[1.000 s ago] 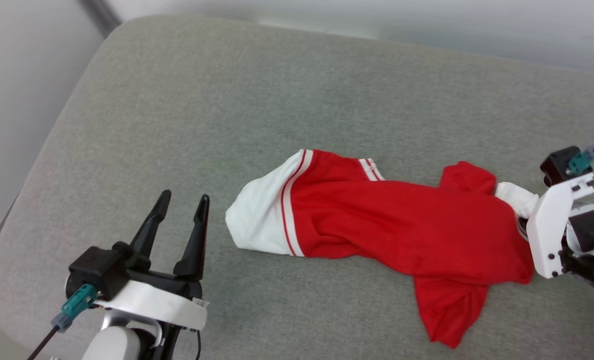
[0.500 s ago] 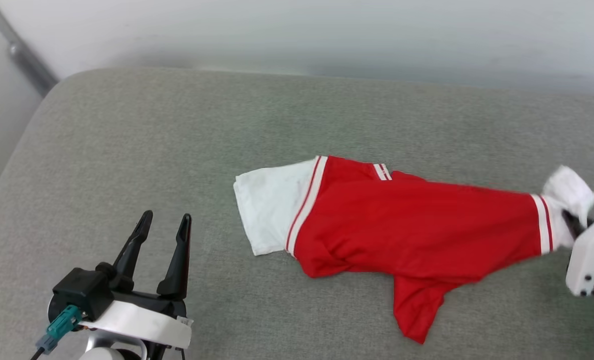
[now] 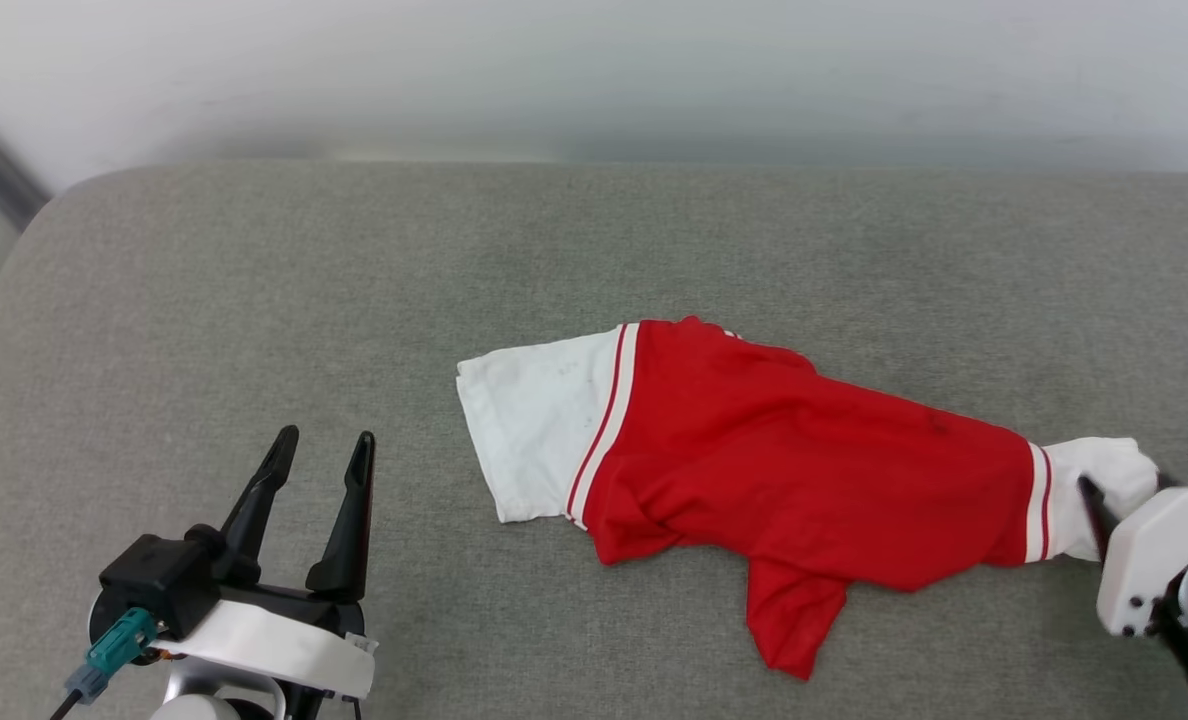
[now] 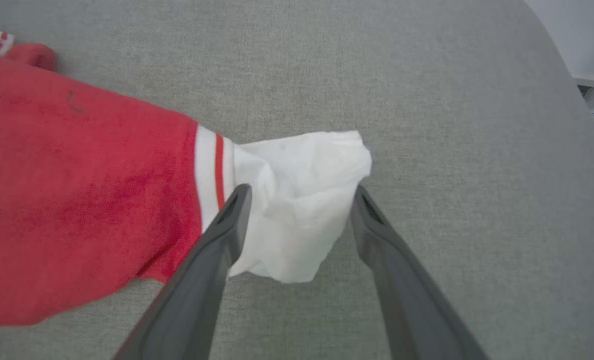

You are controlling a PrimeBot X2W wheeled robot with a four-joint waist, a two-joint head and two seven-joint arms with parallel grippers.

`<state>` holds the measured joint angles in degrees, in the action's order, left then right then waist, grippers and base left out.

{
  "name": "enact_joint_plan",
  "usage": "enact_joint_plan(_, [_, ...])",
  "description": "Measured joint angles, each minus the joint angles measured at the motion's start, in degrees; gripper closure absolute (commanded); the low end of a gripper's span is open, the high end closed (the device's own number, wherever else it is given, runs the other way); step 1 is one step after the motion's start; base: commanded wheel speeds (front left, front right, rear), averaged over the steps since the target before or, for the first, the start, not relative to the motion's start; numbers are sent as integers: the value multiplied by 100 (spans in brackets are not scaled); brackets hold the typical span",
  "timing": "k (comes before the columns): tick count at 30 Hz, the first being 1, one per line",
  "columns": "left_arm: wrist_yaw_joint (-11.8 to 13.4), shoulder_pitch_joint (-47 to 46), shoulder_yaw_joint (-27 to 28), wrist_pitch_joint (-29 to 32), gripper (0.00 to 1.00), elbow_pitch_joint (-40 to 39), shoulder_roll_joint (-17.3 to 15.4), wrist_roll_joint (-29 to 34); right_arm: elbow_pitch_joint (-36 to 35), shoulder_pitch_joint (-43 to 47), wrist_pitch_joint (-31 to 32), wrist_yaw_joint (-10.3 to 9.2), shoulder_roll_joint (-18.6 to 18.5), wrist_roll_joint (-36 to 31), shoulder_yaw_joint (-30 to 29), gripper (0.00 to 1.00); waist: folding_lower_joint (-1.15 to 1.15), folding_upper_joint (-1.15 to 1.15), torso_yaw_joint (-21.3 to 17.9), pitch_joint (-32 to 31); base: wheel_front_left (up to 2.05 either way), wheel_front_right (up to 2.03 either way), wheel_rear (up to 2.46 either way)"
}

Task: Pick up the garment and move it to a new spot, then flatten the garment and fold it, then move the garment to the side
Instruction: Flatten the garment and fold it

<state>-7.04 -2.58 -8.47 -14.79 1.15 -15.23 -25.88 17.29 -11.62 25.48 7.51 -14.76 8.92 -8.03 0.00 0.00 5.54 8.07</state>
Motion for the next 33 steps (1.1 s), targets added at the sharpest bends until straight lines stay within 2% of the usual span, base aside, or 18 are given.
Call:
enact_joint_plan(7, [16, -2, 103, 0, 0, -24, -58, -63, -1184, 89, -821, 0, 360, -130, -248, 0, 0, 0, -208, -139, 0, 0, 0])
enact_joint_plan(11, [20, -31, 118, 20, 0, -79, -125, -135, -1750, 314, -1446, -1, 617, -24, -227, 0, 0, 0, -366, -134, 0, 0, 0])
enact_joint_plan(15, [0, -253, 58, 307, 0, -123, -294, -290, -2143, 435, -2057, -1, 846, 189, -108, 0, 0, 0, -536, -48, 0, 0, 0])
enact_joint_plan(19, [-11, -686, -162, 1125, 0, 5, -778, -391, -2364, 470, -2544, -1, 958, 276, -85, 0, 0, 0, -679, 123, 0, 0, 0])
enact_joint_plan(28, [-36, -2315, -974, 3628, 0, 342, -1847, -1515, -2546, 375, -2876, -1, 1034, 263, -21, 0, 0, 0, -946, 661, 0, 0, 0])
enact_joint_plan(33, [-36, -2965, -1151, 4809, 0, 843, -2085, -1866, -2502, 330, -2980, -1, 1080, 213, 34, 0, 0, 0, -1110, 925, 0, 0, 0])
